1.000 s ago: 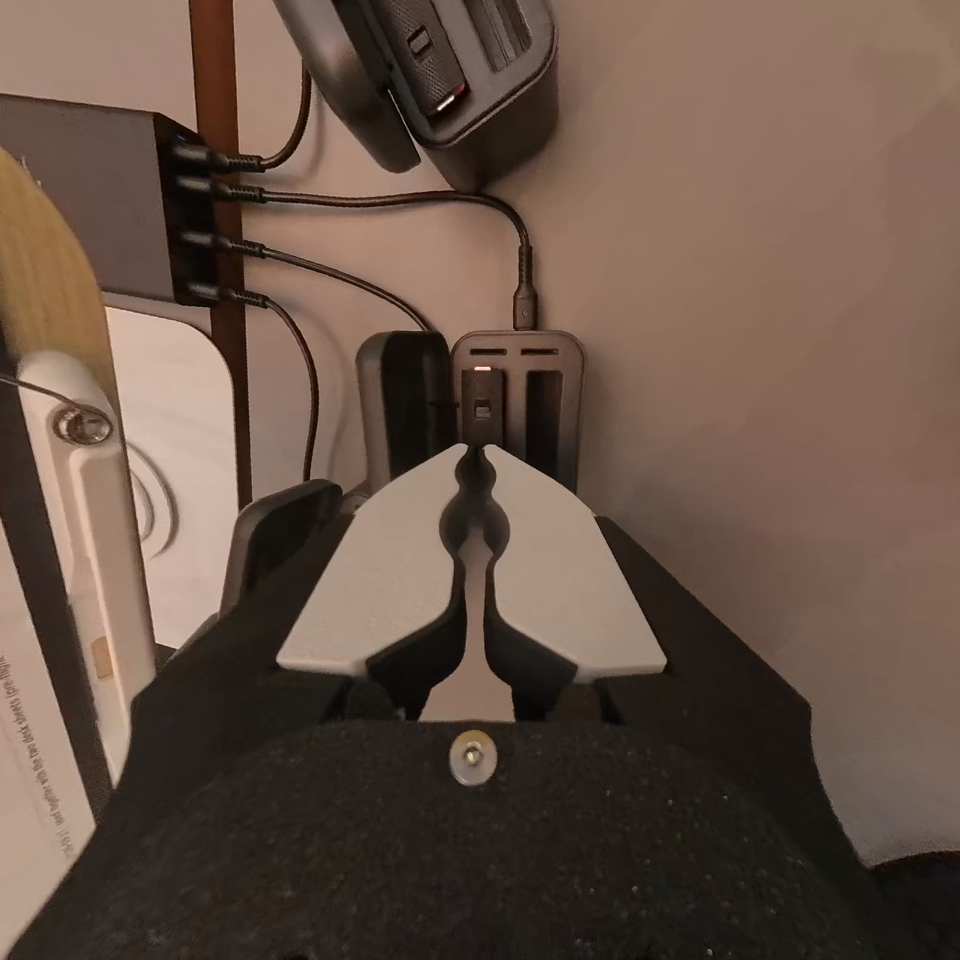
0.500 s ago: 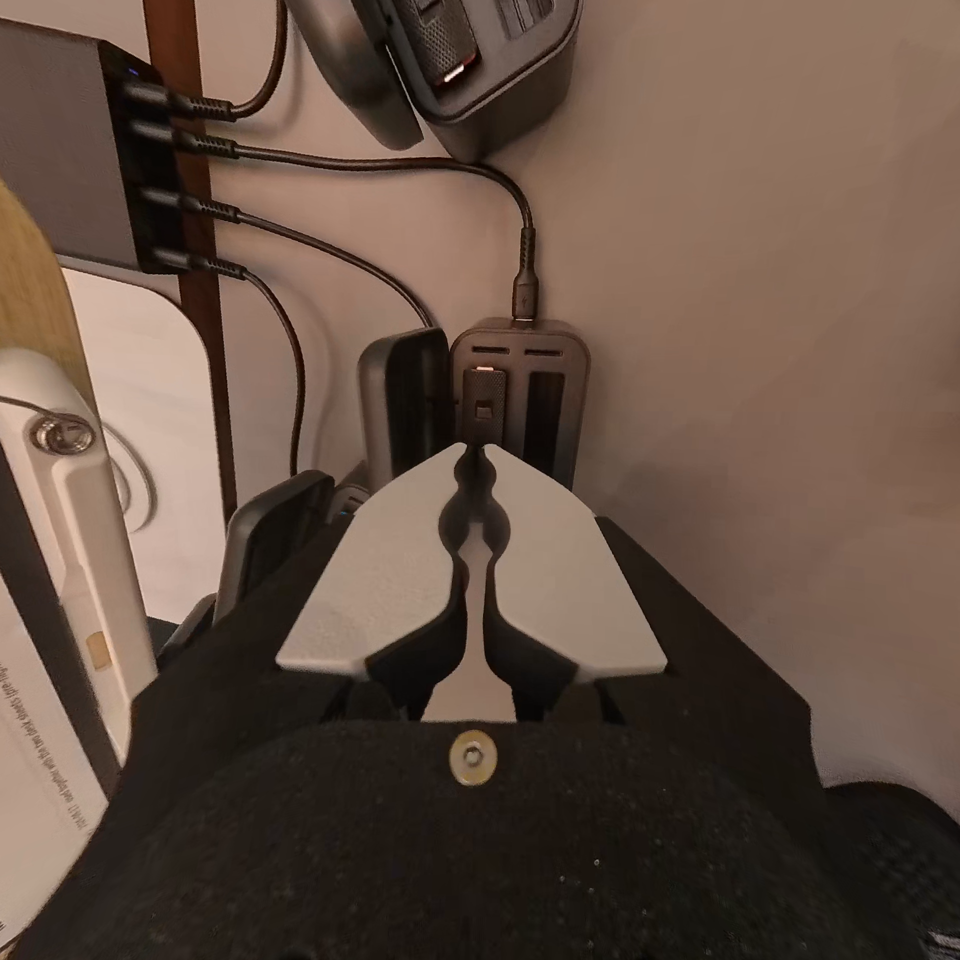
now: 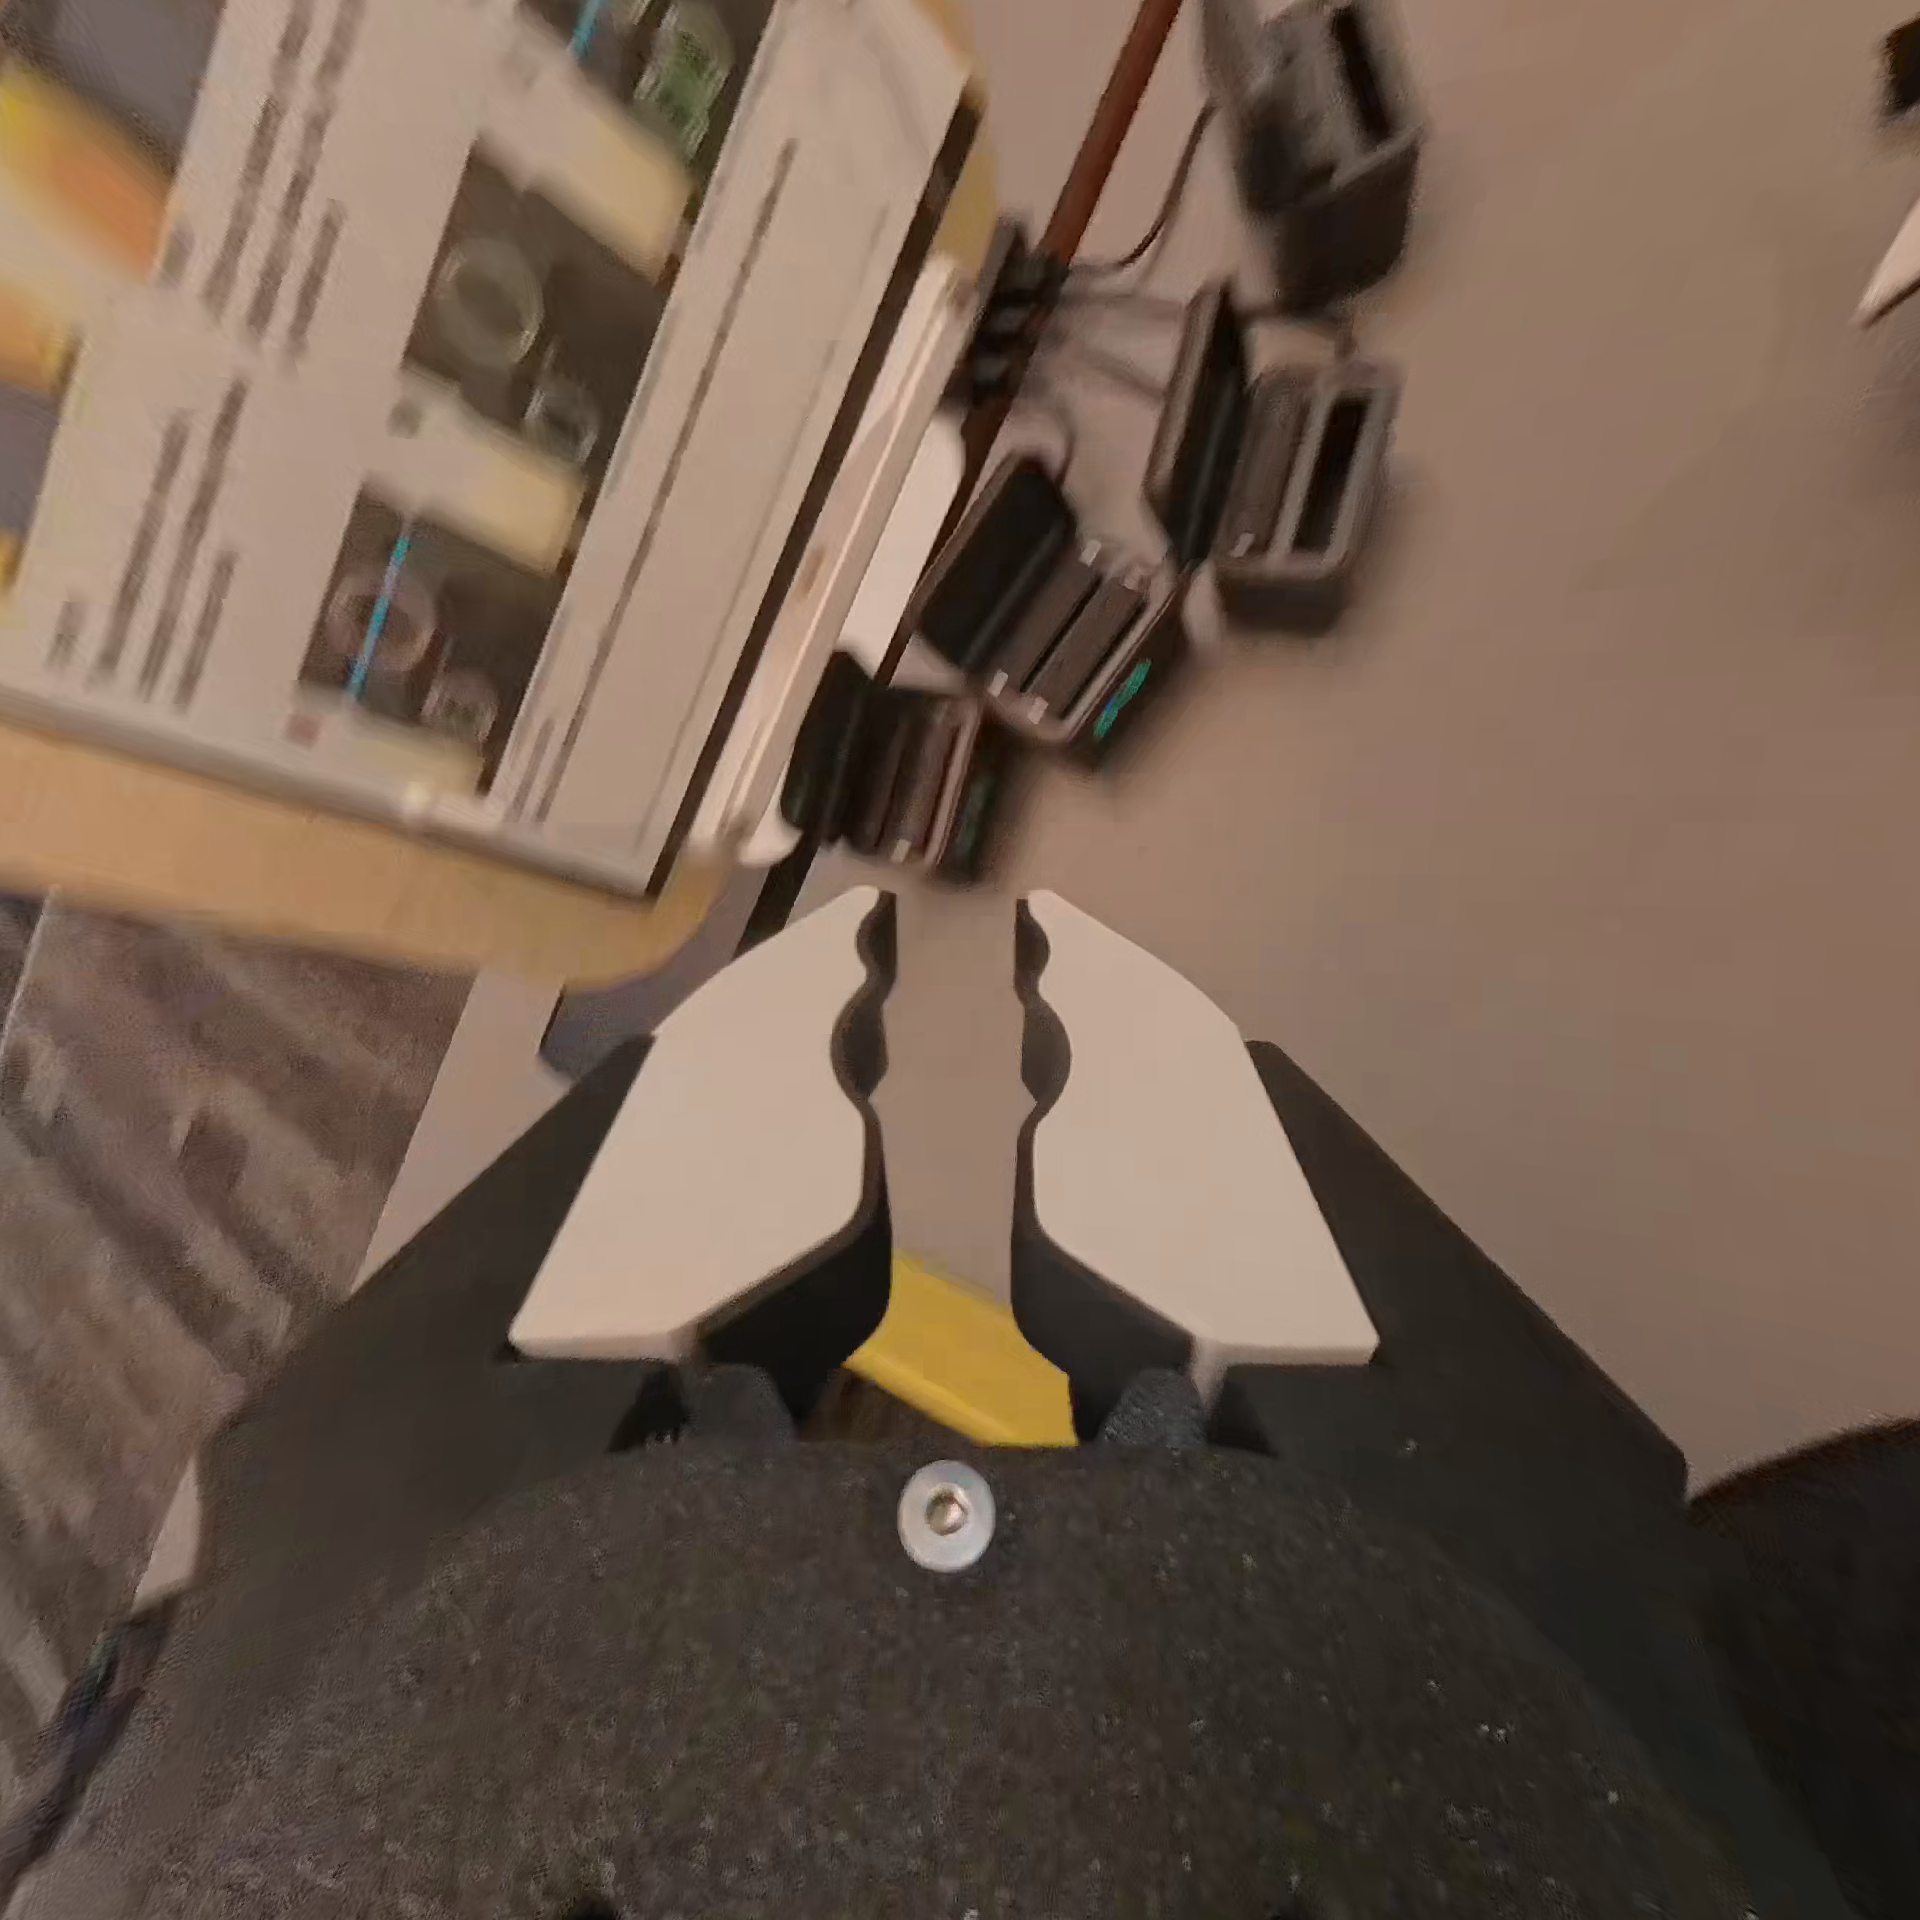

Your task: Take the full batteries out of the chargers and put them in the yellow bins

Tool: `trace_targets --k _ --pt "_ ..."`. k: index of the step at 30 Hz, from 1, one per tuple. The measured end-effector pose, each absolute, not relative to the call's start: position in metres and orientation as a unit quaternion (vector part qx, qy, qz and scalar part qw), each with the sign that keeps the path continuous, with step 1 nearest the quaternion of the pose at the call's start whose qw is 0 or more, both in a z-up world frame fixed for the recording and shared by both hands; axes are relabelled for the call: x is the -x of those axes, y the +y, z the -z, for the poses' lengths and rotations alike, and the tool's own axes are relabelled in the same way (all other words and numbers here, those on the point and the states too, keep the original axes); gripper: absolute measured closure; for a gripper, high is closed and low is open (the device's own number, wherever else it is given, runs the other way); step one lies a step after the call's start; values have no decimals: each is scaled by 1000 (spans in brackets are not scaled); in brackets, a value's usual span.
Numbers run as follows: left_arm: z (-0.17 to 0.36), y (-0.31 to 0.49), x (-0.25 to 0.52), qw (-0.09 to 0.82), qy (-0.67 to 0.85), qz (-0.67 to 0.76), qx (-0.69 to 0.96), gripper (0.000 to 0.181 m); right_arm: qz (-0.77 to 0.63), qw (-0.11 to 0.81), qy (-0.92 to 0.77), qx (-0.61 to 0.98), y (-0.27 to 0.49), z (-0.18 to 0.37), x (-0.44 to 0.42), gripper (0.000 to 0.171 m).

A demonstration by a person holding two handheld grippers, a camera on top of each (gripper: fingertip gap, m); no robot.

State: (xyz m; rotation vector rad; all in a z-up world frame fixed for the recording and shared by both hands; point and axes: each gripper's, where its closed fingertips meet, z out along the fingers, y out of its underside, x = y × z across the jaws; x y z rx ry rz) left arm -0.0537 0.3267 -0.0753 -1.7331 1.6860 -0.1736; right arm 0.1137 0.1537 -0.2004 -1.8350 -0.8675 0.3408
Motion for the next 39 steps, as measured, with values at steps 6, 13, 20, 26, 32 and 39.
trace_targets --k 6,13,20,26,32,39 --pt "109 352 187 301 619 -10 726 150 -137 515 -336 776 162 209 -119 149" --pt "182 373 243 241 639 -100 723 152 -89 526 -285 796 177 220 -141 151" --pt "195 421 246 259 640 -161 706 152 -26 555 -180 812 189 213 -183 158" --pt "204 433 250 222 658 -159 702 149 20 575 -75 814 193 206 -223 165" --pt "203 434 250 238 668 -191 679 154 31 581 -47 812 191 200 -236 165" --pt "203 431 248 302 655 -231 653 161 8 595 -28 804 178 181 -239 164"
